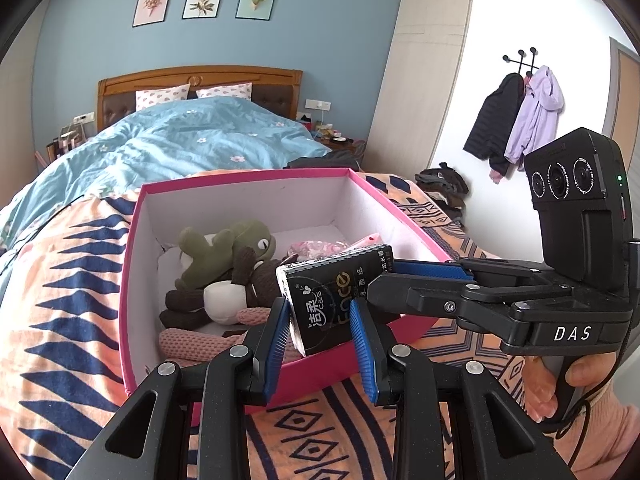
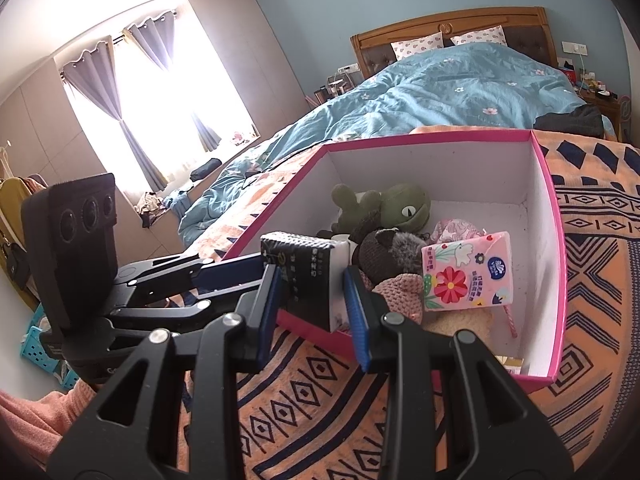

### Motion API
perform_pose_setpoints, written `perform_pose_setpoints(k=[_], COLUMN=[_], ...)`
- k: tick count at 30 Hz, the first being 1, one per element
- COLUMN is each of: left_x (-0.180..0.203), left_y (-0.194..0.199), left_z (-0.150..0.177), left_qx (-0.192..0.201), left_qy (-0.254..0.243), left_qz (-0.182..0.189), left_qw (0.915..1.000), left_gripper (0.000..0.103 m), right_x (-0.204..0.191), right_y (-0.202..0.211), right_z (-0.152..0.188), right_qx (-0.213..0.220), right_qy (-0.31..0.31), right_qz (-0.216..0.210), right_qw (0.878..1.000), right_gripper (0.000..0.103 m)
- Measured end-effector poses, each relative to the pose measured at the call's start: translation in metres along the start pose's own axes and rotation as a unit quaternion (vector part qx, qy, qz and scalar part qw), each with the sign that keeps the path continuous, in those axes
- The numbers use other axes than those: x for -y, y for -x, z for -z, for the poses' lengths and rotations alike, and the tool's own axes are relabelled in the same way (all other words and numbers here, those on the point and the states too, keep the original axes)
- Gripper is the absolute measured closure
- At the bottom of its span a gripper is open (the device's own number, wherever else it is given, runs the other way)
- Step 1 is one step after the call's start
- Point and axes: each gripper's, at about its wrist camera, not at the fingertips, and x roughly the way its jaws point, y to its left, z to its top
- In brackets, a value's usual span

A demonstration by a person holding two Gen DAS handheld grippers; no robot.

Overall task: Organize objects
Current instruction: 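Lower the black tissue pack into the box with both grippers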

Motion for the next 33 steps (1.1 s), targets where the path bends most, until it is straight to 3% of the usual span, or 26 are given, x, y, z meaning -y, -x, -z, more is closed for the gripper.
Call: perform_pose_setpoints(k=[33], left_x=[-0.011], left_y=[-0.013], left_z=[0.002], left_qx=[-0.016], left_qy=[0.011], left_qz=[-0.006], left_qw=[0.9998], left_gripper=[0.073], right_x=[0.009], right_y=[-0.016], right_z=[-0.001], right_qx=[-0.018], right_qy=[-0.016], right_qz=[-0.004], right_qw=[1.0], right_gripper=[0.068])
